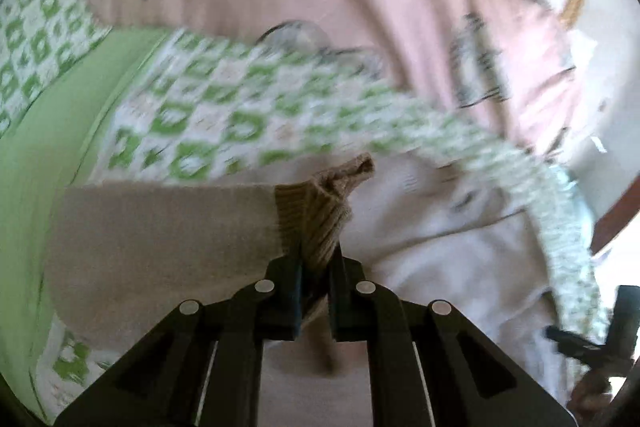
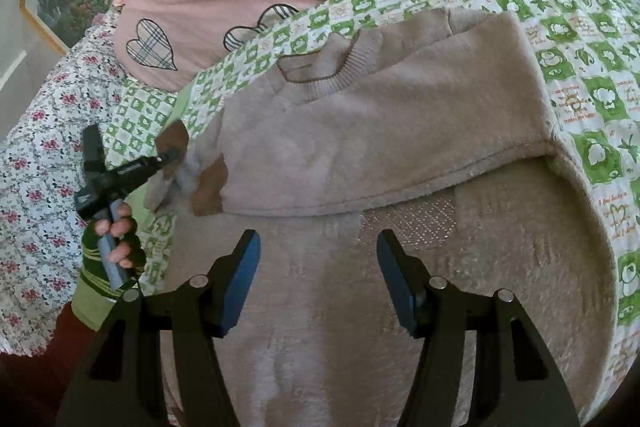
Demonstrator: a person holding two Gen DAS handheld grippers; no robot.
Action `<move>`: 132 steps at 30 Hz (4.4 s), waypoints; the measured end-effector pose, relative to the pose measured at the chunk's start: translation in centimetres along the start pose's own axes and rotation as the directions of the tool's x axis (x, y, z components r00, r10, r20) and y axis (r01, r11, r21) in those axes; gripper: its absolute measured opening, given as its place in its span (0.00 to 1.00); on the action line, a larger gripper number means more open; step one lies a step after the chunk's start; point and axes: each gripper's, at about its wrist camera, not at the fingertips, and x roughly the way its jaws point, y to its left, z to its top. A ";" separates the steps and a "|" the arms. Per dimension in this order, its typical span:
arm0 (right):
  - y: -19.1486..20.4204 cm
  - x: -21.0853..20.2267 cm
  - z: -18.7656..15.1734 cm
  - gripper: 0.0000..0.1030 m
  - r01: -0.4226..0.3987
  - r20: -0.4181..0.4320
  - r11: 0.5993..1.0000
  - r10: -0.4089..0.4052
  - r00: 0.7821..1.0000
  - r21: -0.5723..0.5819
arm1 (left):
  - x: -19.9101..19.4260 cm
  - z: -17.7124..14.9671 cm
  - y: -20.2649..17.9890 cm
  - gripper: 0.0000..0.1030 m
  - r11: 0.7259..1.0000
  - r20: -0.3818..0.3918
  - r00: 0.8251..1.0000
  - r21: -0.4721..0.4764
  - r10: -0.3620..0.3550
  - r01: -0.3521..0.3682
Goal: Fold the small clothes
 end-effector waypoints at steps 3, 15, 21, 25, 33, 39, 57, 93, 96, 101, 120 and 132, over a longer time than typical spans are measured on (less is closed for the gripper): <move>-0.3 -0.9 -0.1 0.60 0.003 0.021 1.000 -0.004 1.000 0.004 | -0.9 0.1 -4.6 0.07 0.995 0.018 0.996 0.037 -0.090 0.089; -6.8 -6.2 -1.2 0.60 0.086 0.128 0.985 -0.105 0.986 0.148 | 7.2 -4.5 -23.9 0.07 0.913 -0.108 0.941 0.230 -0.322 0.338; -9.3 -7.3 -1.4 0.60 0.104 0.136 0.975 -0.133 0.982 0.199 | 12.7 -6.4 -26.1 0.09 0.916 -0.192 0.943 0.248 -0.273 0.316; -9.3 -6.8 -1.0 0.60 0.095 0.136 0.976 -0.123 0.983 0.197 | 14.1 -7.5 -25.2 0.16 0.926 -0.248 0.938 0.228 -0.243 0.300; -6.6 -3.6 1.2 0.60 0.063 0.115 0.990 -0.078 0.990 0.129 | 6.9 -8.9 -17.9 0.52 0.956 -0.166 0.975 0.229 -0.145 0.181; -6.2 0.4 4.1 0.60 0.087 0.089 0.991 -0.097 0.991 0.106 | 1.2 -9.9 -6.6 0.54 0.991 -0.080 0.993 0.106 0.089 -0.081; -2.3 -1.6 8.7 0.06 0.094 0.278 0.995 -0.087 0.957 -0.014 | 2.7 -7.0 2.7 0.16 0.954 -0.047 0.955 -0.046 0.293 -0.295; -4.1 5.5 5.3 0.44 0.190 -0.015 0.976 -0.193 0.981 -0.109 | 6.8 -3.4 4.3 0.54 0.979 -0.159 0.976 -0.121 0.146 -0.166; -4.8 3.8 4.6 0.44 0.221 0.002 0.970 -0.222 0.975 -0.102 | 6.6 -3.1 4.1 0.54 0.972 -0.138 0.970 -0.092 0.200 -0.214; -4.5 -0.7 3.4 0.45 0.228 0.050 0.971 -0.225 0.973 -0.070 | 3.0 -5.1 3.6 0.52 0.975 -0.123 0.972 -0.080 0.198 -0.209; -4.5 -10.3 -7.9 0.63 0.058 0.041 0.997 -0.057 0.998 -0.043 | -12.3 -28.1 -1.0 0.60 0.990 -0.273 0.962 -0.135 -0.006 -0.032; -9.2 -17.0 -14.9 0.63 0.007 0.048 0.998 -0.010 0.999 0.059 | -13.6 -32.3 -2.6 0.62 0.975 -0.296 0.933 -0.140 -0.205 0.171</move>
